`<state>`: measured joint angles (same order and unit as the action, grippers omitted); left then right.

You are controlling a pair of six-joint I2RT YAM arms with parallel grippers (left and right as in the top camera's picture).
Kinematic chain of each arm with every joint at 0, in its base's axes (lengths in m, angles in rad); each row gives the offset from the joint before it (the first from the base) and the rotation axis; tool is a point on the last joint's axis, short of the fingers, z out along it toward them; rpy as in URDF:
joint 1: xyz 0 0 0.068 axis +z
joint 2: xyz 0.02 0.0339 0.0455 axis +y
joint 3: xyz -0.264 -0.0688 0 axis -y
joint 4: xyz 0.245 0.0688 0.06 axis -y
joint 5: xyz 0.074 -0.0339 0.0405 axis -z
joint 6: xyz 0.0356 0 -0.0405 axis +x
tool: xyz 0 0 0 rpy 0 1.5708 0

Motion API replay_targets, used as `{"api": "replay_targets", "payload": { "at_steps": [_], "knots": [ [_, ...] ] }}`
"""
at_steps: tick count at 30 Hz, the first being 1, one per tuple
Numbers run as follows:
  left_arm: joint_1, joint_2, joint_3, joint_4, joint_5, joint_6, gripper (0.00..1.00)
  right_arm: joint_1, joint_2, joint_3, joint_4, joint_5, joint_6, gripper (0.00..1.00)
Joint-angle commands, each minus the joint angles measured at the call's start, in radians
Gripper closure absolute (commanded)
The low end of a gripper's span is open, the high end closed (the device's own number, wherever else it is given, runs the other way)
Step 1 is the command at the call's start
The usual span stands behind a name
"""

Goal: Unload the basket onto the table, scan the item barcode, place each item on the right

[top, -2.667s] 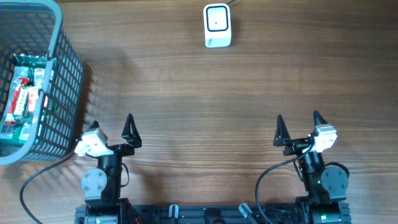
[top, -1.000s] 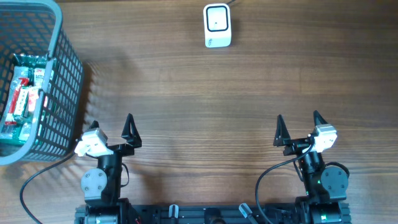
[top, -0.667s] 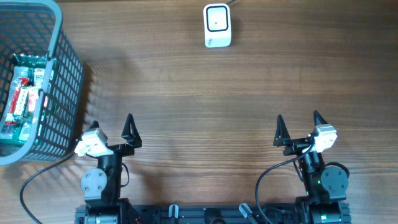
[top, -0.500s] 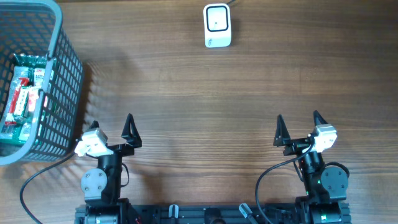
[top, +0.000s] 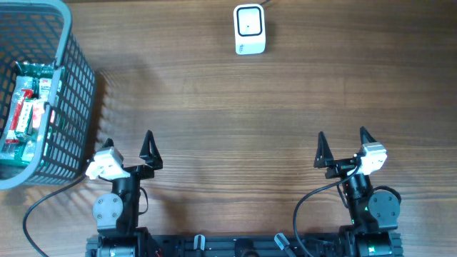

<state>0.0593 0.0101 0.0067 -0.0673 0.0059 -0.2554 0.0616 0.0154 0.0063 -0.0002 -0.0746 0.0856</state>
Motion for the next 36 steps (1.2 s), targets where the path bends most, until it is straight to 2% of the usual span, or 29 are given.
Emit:
{"api": "replay_targets", "payload": {
  "at_steps": [1, 9, 14, 17, 21, 25, 28, 30, 33, 36],
  "knots": [
    [0.0, -0.002, 0.0, -0.008, 0.004, 0.017, 0.0, -0.006, -0.008, -0.001, 0.003, -0.001, -0.005, 0.0],
    [-0.001, -0.001, 0.026, -0.013, 0.025, 0.014, 0.0, -0.006, -0.008, -0.001, 0.003, -0.001, -0.005, 0.0],
    [0.0, 0.042, 0.25, -0.141, 0.068, 0.013, 0.0, -0.006, -0.008, -0.001, 0.003, -0.001, -0.005, 0.0],
    [0.0, 0.143, 0.466, -0.261, 0.086, 0.017, 0.0, -0.006, -0.008, -0.001, 0.003, -0.001, -0.005, 0.0],
    [0.0, 0.38, 0.808, -0.493, 0.095, 0.064, 0.0, -0.006, -0.008, -0.001, 0.003, -0.001, -0.005, 0.0],
    [0.0, 0.674, 1.188, -0.793, 0.095, 0.143, 0.0, -0.006, -0.008, -0.001, 0.003, -0.001, -0.005, 0.0],
    [0.0, 0.954, 1.554, -1.083, 0.094, 0.148, 0.0, -0.006, -0.008, -0.001, 0.003, -0.001, -0.005, 0.0],
    [0.0, 1.11, 1.767, -1.211, 0.094, 0.147, 0.0, -0.006, -0.008, -0.001, 0.003, -0.001, -0.005, 0.0],
    [0.0, 1.289, 2.001, -1.239, 0.095, 0.146, 0.0, -0.006, -0.008, -0.001, 0.003, -0.001, -0.005, 0.0],
    [0.0, 1.401, 2.131, -1.229, 0.095, 0.147, 0.0, -0.006, -0.008, -0.001, 0.003, -0.001, -0.005, 0.0]
  ]
}}
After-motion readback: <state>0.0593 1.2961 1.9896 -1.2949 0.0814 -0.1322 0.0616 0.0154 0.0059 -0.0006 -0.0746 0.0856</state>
